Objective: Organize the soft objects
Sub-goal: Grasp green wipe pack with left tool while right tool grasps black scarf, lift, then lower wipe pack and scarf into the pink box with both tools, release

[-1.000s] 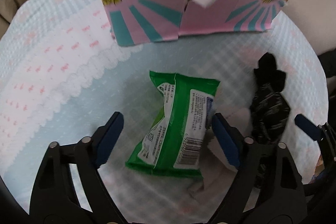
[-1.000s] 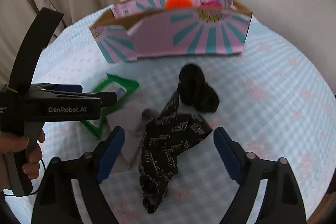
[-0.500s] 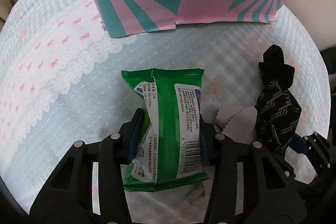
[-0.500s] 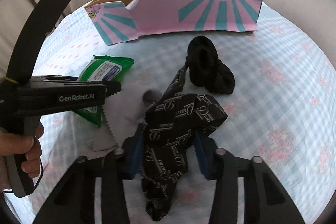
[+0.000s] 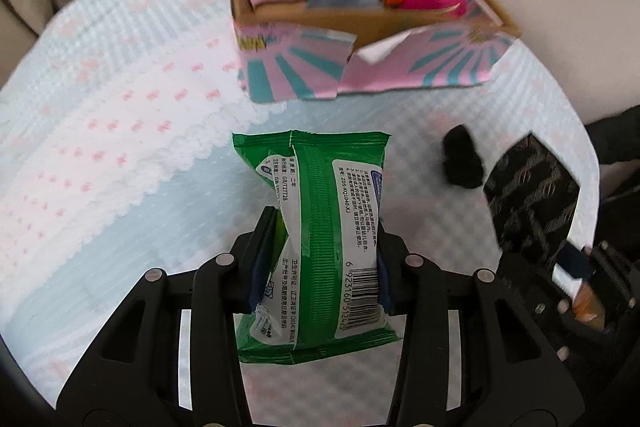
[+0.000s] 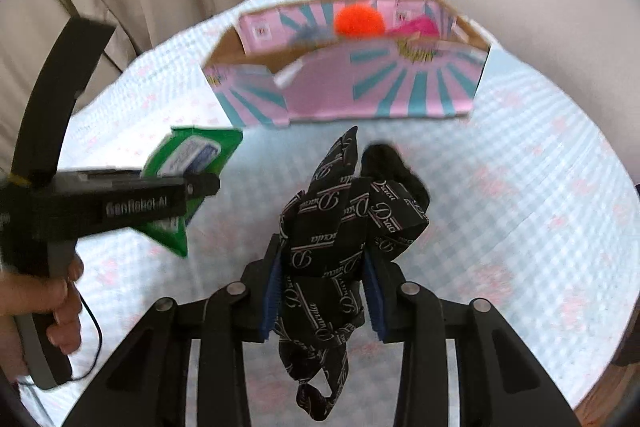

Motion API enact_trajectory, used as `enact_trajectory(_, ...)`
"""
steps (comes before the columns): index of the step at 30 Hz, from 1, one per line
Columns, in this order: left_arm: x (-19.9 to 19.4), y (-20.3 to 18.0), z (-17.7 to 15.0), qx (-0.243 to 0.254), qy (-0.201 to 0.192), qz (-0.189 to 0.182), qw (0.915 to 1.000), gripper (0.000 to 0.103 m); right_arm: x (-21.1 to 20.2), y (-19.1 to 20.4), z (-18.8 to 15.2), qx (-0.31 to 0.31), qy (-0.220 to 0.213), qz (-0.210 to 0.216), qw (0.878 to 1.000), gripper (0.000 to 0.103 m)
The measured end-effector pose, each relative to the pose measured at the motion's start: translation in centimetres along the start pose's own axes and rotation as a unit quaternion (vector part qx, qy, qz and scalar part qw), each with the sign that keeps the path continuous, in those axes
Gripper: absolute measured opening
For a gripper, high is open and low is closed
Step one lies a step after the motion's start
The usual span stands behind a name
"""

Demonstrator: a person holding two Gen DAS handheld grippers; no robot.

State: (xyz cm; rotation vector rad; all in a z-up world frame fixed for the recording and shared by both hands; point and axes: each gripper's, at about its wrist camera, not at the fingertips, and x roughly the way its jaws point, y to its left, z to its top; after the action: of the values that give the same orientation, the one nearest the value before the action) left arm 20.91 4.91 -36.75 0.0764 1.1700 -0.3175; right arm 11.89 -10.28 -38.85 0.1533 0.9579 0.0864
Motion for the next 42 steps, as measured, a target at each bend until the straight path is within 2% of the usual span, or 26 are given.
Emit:
enact_trajectory(11,-13.0,-0.6,1.8,-0.016,-0.055,0.001,0.9984,0.039,-11.4,1.8,5.6,-0.016,-0.036,0.003,0.999,0.033)
enact_trajectory(18,-18.0,-1.0,4.3,-0.052,-0.078,0.005,0.9956,0.039,-15.5,1.3,8.9,-0.031,-0.049,0.02,0.998,0.033)
enact_trajectory(22,-19.8,-2.1,5.6,-0.069,-0.089,0.02,0.9935,0.039,-17.1,0.4,11.5,-0.048,-0.055,0.031,0.997,0.033)
enact_trajectory(31,-19.2,-4.7,8.6,-0.151,-0.092,0.034,0.9837,0.039,-18.7,-2.6,16.8,-0.107,-0.089,0.086,0.986,0.034)
enact_trajectory(38,-16.4,-5.6,11.7,-0.196,-0.093,0.052,0.9747,0.039,-16.0,-5.7,20.5,-0.143,-0.079,0.124,0.979,0.034)
enact_trajectory(42,-13.5,-4.9,13.6,-0.211,-0.088,0.057,0.9718,0.039,-12.3,-6.7,22.8,-0.167,-0.063,0.141,0.974,0.034)
